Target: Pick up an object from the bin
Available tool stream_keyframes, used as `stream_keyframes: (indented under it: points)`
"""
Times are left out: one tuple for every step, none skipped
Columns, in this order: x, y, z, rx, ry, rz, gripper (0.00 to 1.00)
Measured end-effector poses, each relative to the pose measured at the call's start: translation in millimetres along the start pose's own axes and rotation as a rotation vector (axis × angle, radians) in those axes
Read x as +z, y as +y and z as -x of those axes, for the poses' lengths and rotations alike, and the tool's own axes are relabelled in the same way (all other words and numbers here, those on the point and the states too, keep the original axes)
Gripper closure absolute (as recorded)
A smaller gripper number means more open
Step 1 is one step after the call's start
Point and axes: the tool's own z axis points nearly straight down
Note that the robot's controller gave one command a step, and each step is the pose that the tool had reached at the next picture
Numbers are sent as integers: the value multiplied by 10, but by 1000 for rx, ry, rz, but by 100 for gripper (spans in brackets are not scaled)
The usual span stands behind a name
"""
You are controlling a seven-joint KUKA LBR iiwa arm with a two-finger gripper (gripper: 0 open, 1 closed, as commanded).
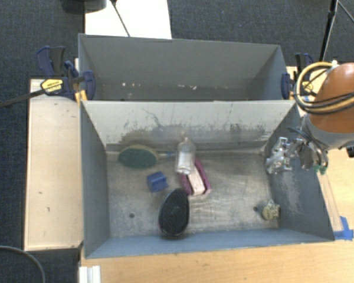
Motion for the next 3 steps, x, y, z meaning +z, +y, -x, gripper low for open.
stream_keyframes:
  points:
    - [0, -3, -1, -3, 0, -1, 0]
    - [1, -213, -777, -136, 14, 1, 0]
    - [171, 392, -451, -162, 6, 4, 0]
